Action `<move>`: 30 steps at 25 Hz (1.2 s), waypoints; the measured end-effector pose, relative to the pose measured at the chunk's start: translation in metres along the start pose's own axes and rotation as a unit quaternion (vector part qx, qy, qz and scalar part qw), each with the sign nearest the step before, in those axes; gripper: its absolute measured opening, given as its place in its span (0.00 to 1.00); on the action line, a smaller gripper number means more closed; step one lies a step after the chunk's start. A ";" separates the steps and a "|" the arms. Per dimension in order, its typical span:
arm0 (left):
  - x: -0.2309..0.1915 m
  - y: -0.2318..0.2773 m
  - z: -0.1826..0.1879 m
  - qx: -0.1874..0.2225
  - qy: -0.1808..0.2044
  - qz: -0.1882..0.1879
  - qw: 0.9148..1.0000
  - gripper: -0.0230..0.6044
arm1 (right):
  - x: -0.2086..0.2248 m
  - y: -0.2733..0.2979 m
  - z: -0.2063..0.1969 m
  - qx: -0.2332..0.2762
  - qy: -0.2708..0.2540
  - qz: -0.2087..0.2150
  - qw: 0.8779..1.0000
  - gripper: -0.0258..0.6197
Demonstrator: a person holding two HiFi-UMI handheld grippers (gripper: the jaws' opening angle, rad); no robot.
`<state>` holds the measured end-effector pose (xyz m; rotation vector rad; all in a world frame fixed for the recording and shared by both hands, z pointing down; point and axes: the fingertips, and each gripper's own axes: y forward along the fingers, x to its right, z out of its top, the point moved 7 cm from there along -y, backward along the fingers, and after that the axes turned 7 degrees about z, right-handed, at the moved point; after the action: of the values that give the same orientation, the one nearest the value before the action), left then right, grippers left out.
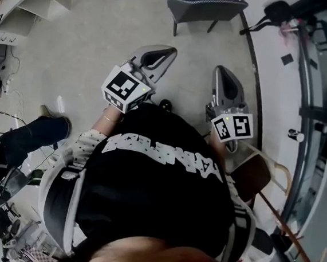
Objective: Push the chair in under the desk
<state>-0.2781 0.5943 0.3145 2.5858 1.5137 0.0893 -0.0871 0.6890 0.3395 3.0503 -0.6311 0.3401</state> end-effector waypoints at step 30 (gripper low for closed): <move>-0.038 0.156 0.002 -0.025 0.009 -0.028 0.999 0.09 | 0.117 0.026 0.018 -0.022 0.004 -0.043 0.999 0.09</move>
<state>-0.1617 0.4858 0.3375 2.5098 1.5681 0.1426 0.0109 0.6185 0.3462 3.0205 -0.4977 0.3328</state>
